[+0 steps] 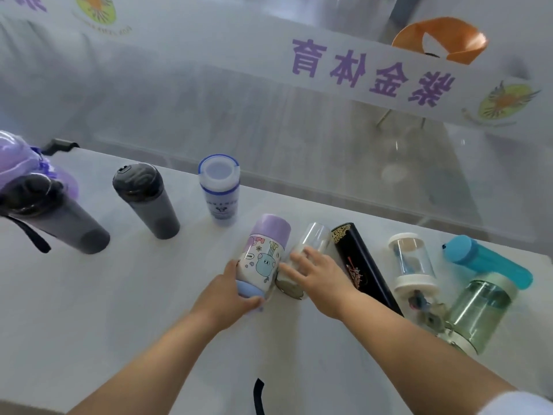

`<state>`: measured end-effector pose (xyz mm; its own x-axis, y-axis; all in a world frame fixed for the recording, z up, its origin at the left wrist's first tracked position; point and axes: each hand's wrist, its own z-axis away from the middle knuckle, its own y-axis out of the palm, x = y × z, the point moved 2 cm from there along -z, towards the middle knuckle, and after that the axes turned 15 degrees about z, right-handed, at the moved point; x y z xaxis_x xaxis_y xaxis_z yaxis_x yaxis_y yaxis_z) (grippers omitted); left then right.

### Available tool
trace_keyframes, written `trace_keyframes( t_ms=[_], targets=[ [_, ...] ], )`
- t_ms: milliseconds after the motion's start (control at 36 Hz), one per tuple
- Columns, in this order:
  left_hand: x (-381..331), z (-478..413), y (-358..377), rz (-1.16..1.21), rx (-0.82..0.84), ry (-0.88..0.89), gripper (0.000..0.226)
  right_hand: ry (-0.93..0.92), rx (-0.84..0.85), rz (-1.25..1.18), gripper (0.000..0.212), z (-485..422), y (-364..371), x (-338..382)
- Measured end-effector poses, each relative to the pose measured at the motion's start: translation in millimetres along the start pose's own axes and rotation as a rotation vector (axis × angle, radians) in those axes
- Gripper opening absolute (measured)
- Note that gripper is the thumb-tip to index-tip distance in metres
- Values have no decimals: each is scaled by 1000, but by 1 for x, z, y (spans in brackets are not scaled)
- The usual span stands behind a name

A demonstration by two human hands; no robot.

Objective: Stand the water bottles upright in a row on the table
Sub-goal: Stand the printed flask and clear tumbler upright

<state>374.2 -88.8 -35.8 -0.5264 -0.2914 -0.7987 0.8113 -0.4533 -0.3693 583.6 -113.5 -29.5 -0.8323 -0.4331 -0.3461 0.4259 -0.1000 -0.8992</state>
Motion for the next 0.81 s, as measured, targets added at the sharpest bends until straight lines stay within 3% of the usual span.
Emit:
trace_keyframes(
  t_ms=[167,361,500,667,806],
  targets=[
    [3,3,-10,-21,-54,20,70,18,-97,68,100,-6,13,6],
    [6,15,-33,-82,-132,46,71,36,-60,153,100,-10,16,8],
    [3,24,-46,-38,-198,104,65,47,-131,191,81,-11,17,6],
    [-19,29,-61,13,-269,257,70,81,-229,5,95,-9,0,-4],
    [-50,28,-70,25,-321,400,77,236,-277,-367,93,-3,-24,-15]
  ],
)
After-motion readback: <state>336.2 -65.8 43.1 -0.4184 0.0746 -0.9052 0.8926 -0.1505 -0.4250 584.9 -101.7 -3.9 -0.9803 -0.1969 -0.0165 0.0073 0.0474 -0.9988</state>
